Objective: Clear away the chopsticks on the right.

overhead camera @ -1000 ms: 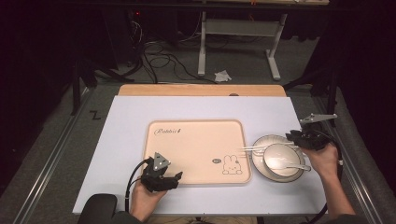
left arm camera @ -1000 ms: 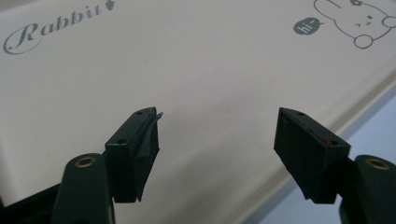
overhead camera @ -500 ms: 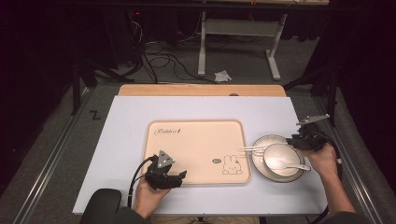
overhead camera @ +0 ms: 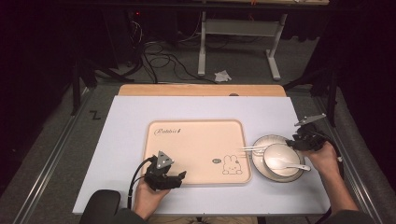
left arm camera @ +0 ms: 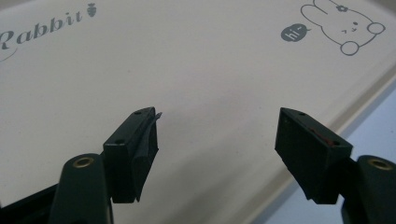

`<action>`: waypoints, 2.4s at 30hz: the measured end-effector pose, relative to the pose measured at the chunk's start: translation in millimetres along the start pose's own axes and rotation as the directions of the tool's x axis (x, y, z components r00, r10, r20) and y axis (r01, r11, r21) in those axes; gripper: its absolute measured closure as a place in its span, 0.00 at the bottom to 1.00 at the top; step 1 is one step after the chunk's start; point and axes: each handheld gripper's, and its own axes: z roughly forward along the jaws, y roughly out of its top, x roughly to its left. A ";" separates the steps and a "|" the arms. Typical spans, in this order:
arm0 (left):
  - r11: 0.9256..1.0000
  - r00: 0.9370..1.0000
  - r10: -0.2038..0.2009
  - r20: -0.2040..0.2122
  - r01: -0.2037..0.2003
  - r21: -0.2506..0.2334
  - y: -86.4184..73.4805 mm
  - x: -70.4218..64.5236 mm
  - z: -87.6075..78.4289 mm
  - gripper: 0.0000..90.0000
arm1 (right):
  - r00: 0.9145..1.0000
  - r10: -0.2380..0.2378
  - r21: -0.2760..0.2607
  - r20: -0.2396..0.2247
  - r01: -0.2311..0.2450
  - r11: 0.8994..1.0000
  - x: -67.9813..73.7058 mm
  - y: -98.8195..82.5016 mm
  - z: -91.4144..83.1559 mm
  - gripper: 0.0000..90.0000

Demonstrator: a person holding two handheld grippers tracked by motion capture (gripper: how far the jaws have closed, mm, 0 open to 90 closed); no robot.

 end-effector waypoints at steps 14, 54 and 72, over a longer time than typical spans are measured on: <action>1.000 0.999 -0.029 -0.018 0.029 -0.001 -6.3 3.9 -5.1 0.33 | 0.998 -0.021 0.034 -0.063 0.023 0.999 -7.0 3.1 9.7 0.65; 0.998 0.998 -0.057 -0.017 0.057 0.004 -9.9 7.7 -4.8 0.32 | 0.996 -0.089 0.053 -0.027 0.091 0.994 -11.5 -4.8 12.4 0.92; 0.999 0.999 -0.047 -0.011 0.047 0.006 -8.2 7.3 -3.5 0.32 | 0.997 -0.077 0.020 -0.014 0.078 0.997 -11.5 -8.8 4.3 0.95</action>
